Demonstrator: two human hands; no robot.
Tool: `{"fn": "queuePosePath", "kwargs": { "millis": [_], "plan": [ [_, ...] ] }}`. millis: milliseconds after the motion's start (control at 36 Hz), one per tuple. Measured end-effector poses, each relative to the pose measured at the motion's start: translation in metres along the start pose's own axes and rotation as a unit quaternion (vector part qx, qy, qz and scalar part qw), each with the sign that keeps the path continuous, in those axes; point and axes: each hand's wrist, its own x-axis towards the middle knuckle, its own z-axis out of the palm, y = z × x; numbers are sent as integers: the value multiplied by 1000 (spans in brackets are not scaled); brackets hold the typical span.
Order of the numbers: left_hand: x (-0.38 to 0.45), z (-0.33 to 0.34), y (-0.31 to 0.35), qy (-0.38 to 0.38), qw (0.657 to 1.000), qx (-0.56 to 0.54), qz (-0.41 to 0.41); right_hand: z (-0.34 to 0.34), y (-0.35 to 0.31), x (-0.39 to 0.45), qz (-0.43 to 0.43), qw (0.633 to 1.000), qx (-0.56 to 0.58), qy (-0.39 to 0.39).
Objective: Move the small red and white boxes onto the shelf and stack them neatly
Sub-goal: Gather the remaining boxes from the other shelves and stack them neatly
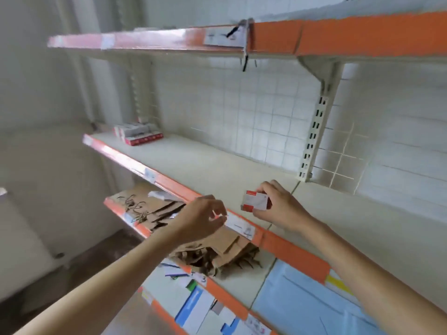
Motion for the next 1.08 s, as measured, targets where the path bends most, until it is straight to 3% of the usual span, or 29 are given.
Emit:
{"fn": "queuePosePath", "kwargs": {
  "millis": [194, 389, 500, 639, 833, 1083],
  "plan": [
    [-79, -75, -124, 38, 989, 48, -133, 95, -125, 86, -126, 990, 24, -55],
    [-142, -122, -185, 91, 967, 60, -230, 149, -221, 145, -221, 970, 11, -102],
    [-160, -133, -212, 130, 955, 49, -264, 178, -257, 172, -265, 957, 15, -119],
    [-160, -134, -251, 123, 950, 53, -281, 217, -270, 200, -297, 944, 3, -145],
    [-102, -156, -311, 121, 954, 62, -266, 233, -265, 278, -265, 954, 30, -140],
    [-1, -192, -387, 123, 963, 62, -232, 225, -205, 415, -86, 995, 9, -59]
  ]
}}
